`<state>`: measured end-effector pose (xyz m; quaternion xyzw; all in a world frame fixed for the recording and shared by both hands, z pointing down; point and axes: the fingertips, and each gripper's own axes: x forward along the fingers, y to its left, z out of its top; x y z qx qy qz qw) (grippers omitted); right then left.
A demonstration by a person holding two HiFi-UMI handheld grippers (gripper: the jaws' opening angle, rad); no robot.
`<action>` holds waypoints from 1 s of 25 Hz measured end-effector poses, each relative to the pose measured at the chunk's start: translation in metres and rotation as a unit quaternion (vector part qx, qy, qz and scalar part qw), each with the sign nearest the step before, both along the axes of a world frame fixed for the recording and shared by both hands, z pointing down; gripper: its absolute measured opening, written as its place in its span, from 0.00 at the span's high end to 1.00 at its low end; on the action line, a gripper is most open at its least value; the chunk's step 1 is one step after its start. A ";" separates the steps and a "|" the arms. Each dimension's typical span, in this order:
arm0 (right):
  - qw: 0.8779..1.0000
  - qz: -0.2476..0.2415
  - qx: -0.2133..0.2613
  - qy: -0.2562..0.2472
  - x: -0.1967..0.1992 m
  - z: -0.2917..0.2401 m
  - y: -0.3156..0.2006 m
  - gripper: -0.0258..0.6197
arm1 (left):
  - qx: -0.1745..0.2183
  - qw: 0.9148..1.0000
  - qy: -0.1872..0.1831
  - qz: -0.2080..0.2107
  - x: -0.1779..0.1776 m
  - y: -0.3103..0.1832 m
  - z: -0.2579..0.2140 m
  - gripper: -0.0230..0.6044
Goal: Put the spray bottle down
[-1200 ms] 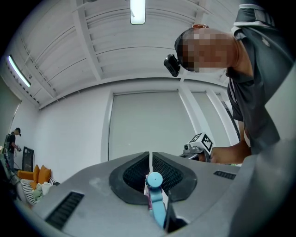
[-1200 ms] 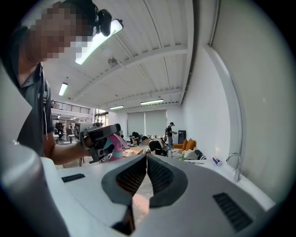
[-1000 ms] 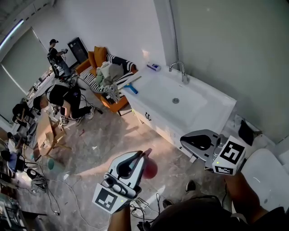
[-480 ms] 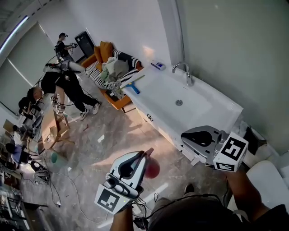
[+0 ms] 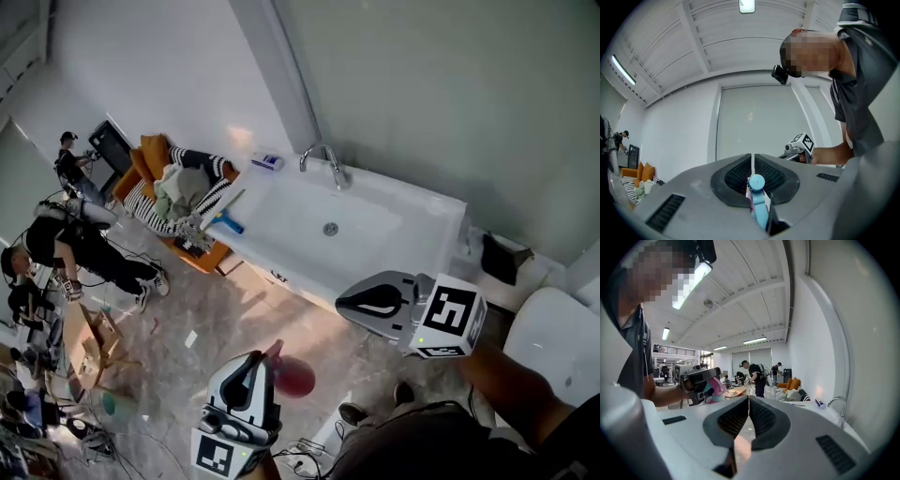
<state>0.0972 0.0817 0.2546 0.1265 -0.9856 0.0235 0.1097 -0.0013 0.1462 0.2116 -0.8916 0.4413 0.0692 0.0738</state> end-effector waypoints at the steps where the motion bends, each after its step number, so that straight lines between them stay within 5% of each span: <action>1: 1.000 0.010 0.000 0.002 0.000 -0.001 -0.001 0.95 | 0.000 1.000 -0.002 0.009 -0.002 -0.001 0.000 0.93; 13: 0.998 0.054 0.017 0.000 -0.059 -0.015 -0.023 0.95 | 0.021 0.998 0.000 0.052 -0.063 -0.037 -0.019 0.93; 25: 0.999 0.036 0.005 -0.008 -0.048 -0.014 -0.075 0.95 | 0.010 0.999 -0.014 0.040 -0.048 -0.088 -0.023 0.93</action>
